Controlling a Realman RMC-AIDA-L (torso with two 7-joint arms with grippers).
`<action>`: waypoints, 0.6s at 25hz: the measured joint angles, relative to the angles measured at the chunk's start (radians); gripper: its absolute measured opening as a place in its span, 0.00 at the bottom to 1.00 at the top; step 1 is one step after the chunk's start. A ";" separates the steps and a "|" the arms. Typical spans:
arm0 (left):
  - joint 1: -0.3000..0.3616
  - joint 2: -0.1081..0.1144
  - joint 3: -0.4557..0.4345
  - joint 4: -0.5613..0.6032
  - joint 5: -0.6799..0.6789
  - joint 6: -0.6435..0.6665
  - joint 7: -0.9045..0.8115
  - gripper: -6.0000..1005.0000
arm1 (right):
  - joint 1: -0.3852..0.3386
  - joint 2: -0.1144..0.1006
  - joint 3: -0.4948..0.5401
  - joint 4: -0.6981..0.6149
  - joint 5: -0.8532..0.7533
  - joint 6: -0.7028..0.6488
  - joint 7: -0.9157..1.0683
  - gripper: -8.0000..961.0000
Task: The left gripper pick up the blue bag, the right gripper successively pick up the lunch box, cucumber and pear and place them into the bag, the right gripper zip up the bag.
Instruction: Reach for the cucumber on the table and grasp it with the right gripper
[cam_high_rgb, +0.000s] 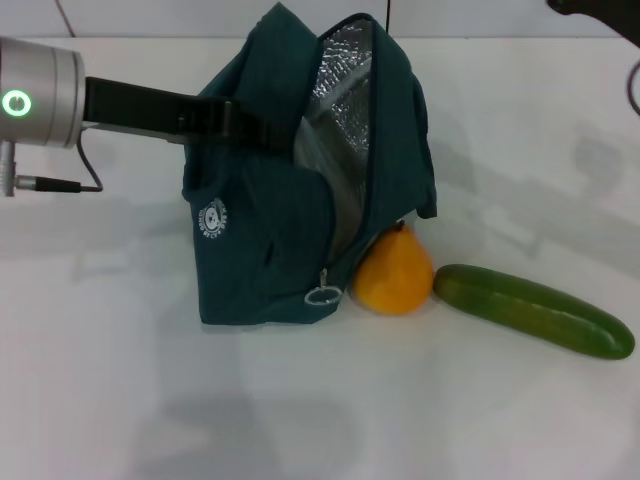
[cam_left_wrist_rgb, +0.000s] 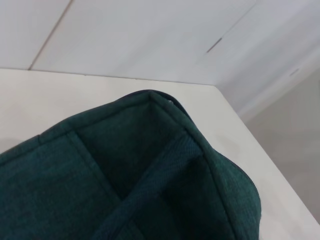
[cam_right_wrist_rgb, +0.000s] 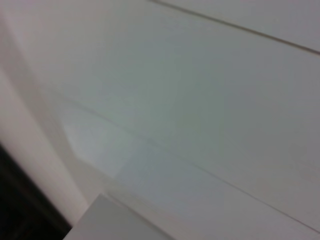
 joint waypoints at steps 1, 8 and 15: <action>0.003 0.000 -0.001 -0.003 0.000 -0.005 0.004 0.05 | -0.012 -0.007 -0.005 -0.016 -0.004 -0.017 -0.018 0.69; 0.038 -0.005 -0.037 -0.008 -0.003 -0.025 0.039 0.05 | -0.057 -0.091 -0.012 -0.056 -0.188 -0.015 -0.254 0.70; 0.064 -0.007 -0.053 -0.008 -0.006 -0.026 0.052 0.05 | -0.073 -0.143 -0.014 -0.266 -0.579 0.034 -0.274 0.70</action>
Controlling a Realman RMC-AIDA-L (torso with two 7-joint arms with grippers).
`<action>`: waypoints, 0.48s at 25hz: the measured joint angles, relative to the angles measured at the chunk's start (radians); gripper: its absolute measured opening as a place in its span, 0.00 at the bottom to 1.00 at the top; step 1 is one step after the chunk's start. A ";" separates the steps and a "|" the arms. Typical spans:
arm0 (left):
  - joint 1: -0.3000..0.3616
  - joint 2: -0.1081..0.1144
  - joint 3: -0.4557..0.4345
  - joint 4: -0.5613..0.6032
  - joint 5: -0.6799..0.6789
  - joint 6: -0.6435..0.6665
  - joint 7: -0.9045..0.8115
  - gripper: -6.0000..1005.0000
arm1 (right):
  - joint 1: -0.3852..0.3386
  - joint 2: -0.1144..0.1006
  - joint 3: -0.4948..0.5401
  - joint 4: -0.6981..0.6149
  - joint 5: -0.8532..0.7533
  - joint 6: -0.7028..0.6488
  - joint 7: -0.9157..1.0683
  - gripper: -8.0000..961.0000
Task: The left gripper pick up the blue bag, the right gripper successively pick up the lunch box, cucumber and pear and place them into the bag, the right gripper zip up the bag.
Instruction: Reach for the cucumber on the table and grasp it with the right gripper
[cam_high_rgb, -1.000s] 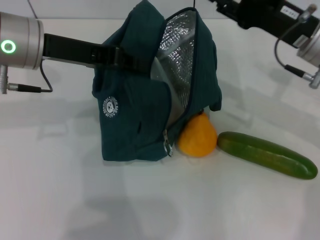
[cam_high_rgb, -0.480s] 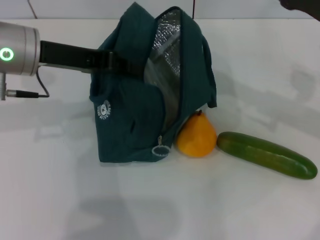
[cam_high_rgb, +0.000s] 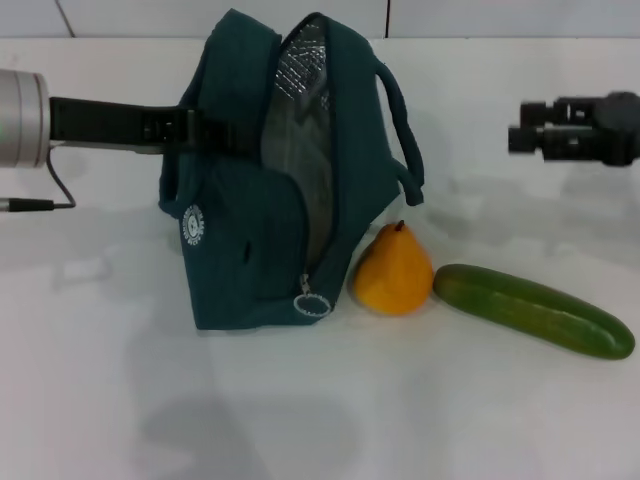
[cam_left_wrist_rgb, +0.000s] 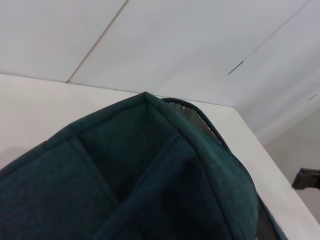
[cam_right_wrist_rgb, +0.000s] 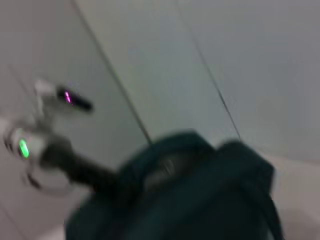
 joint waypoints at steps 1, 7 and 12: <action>0.002 0.000 0.000 0.000 0.000 0.000 0.000 0.05 | 0.000 -0.003 0.000 -0.035 -0.044 0.003 0.011 0.70; 0.006 0.000 0.000 0.000 0.000 0.003 0.002 0.05 | 0.025 0.001 -0.007 -0.305 -0.350 -0.035 0.177 0.70; 0.007 0.000 0.000 0.001 -0.001 0.004 0.004 0.05 | 0.089 0.035 -0.083 -0.476 -0.525 -0.131 0.311 0.70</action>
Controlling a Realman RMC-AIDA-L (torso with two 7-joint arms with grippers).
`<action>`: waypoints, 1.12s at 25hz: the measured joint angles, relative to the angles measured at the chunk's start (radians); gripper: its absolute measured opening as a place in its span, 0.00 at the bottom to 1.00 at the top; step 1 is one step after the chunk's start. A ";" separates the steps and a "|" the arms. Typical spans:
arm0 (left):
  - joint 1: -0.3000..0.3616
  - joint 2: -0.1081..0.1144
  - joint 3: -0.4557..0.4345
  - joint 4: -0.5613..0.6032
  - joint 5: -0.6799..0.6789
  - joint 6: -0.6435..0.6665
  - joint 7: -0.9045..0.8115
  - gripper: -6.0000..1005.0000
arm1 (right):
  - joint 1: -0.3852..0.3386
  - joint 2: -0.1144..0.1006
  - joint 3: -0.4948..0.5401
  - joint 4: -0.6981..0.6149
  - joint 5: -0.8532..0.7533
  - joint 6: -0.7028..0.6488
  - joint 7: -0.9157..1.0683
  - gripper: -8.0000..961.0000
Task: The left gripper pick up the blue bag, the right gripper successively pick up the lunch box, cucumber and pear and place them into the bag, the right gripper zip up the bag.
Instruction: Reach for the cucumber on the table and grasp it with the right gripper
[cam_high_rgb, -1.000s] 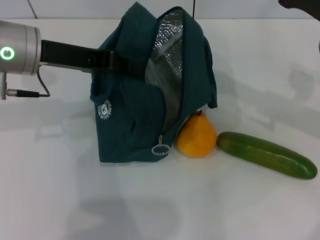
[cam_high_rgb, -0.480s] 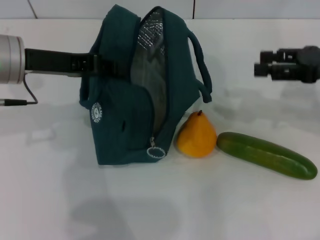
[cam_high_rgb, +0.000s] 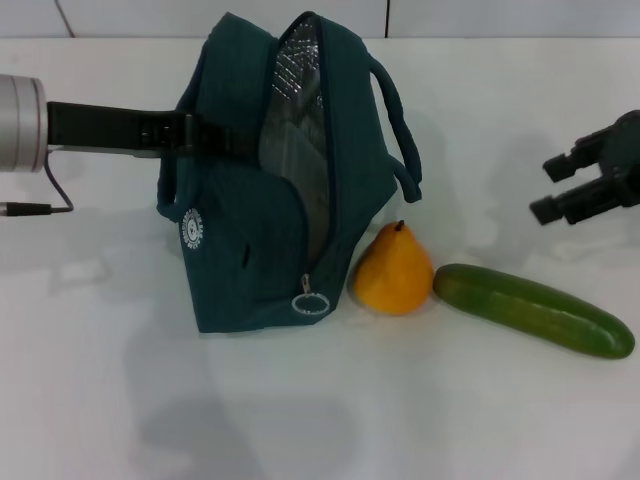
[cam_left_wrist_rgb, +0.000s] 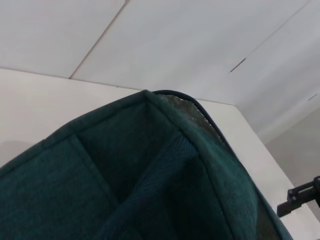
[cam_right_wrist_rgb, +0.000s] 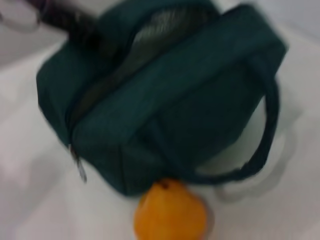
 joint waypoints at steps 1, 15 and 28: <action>0.000 0.000 0.000 0.000 0.000 0.000 0.002 0.05 | 0.021 0.004 -0.029 -0.019 -0.041 -0.012 0.033 0.70; -0.011 -0.002 0.001 -0.010 0.000 -0.005 0.018 0.05 | 0.240 0.117 -0.238 0.022 -0.378 -0.074 0.214 0.70; -0.015 -0.006 0.004 -0.011 -0.005 -0.006 0.015 0.05 | 0.245 0.126 -0.377 0.107 -0.372 0.029 0.227 0.70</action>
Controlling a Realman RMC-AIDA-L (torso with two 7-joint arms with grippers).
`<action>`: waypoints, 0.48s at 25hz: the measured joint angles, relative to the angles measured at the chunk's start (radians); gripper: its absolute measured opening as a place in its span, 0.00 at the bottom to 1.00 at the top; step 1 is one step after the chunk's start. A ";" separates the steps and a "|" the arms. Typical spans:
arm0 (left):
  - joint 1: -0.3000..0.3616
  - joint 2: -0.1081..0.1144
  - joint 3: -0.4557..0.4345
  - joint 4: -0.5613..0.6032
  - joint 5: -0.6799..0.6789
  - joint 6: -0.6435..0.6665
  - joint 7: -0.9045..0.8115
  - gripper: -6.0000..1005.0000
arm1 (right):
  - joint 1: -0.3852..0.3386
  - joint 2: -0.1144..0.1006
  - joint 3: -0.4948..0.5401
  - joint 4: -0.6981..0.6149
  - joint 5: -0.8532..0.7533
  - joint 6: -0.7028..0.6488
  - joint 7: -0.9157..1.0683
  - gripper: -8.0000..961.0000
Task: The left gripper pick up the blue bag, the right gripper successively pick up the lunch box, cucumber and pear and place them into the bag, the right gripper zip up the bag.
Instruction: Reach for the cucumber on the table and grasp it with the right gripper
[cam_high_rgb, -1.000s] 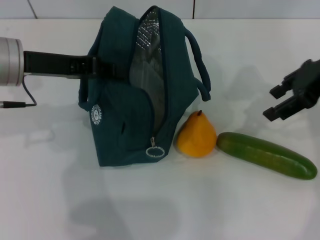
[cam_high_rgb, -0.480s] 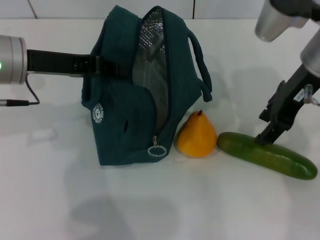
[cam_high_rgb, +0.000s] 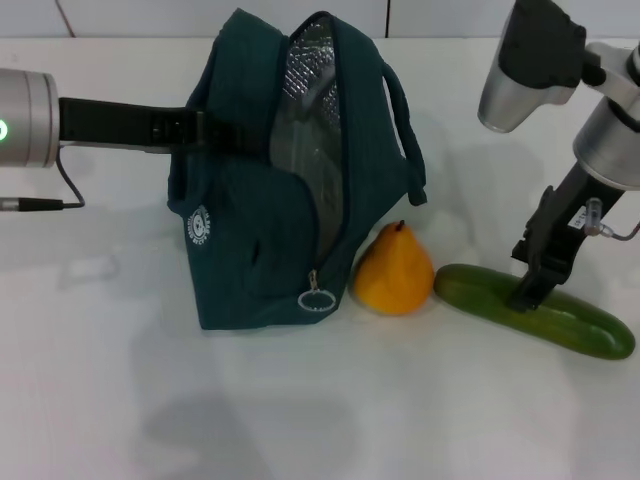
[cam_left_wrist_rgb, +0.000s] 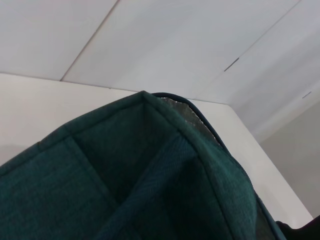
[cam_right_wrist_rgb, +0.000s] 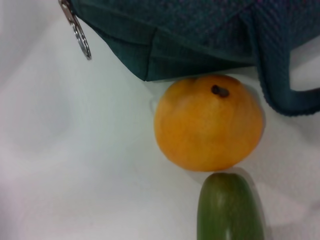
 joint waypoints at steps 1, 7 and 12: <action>-0.001 0.000 0.000 0.000 0.000 0.000 0.000 0.05 | -0.002 0.000 -0.005 0.000 0.003 0.007 0.000 0.70; -0.009 0.000 0.002 -0.001 0.000 0.000 -0.002 0.05 | 0.005 0.001 -0.042 0.049 0.031 0.052 0.000 0.70; -0.010 0.000 0.002 -0.004 0.000 0.000 -0.002 0.05 | 0.006 0.001 -0.088 0.073 0.044 0.085 0.000 0.69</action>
